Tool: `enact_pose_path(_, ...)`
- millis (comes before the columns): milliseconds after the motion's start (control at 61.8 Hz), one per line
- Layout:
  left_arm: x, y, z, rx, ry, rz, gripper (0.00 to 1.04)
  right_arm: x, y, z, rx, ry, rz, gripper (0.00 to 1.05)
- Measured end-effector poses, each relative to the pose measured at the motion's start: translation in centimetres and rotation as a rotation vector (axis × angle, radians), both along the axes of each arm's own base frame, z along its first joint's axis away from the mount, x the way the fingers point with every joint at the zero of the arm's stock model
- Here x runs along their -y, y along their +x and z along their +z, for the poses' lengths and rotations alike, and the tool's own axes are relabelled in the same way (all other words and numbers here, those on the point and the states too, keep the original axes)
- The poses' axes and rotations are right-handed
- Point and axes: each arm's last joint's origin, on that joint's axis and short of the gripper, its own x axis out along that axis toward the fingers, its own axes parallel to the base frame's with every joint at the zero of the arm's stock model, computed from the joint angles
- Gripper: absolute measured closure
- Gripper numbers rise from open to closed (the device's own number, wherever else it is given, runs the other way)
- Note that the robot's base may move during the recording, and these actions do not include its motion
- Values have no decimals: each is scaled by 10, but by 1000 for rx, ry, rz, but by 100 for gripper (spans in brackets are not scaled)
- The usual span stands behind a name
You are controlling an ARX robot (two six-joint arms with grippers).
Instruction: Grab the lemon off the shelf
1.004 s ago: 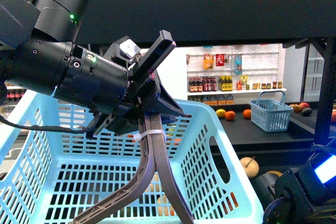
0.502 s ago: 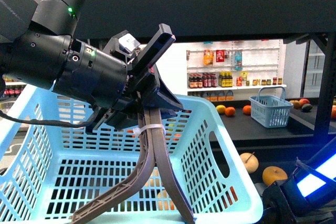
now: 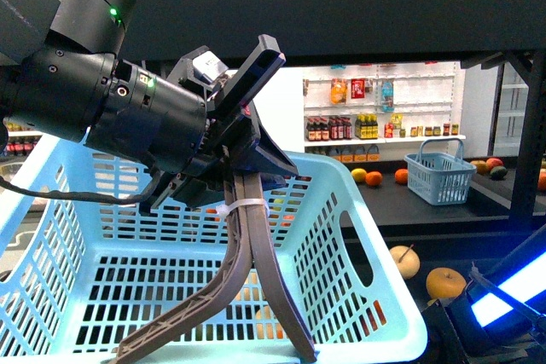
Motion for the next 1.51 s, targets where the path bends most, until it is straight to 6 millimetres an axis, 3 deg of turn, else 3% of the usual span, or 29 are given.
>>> enact_pose_path(146,0,0,0,0,0,0,90,3,0,0,-3,-3,-5,52)
enact_pose_path(372,0,0,0,0,0,0,90,13,-6,0,-4,-10,-5,54)
enact_pose_path(502,0,0,0,0,0,0,90,32,-17,8,-1,-58,10,54)
enact_pose_path(696,0,0,0,0,0,0,90,74,-31,75,140,-128,84,54)
enact_pose_path(745,0,0,0,0,0,0,90,82,-34,99,192,-130,109,54)
enact_pose_path(810,0,0,0,0,0,0,90,89,-42,154,327,-111,190,54)
enact_pose_path(972,0,0,0,0,-1,-1,90,64,-68,257,578,-23,386,54)
enact_pose_path(1117,0,0,0,0,0,0,90,27,-88,313,715,74,557,54)
enact_pose_path(1263,0,0,0,0,0,0,90,-4,-100,326,734,128,658,55)
enact_pose_path(1506,0,0,0,0,0,-1,90,-33,-110,316,708,149,725,55)
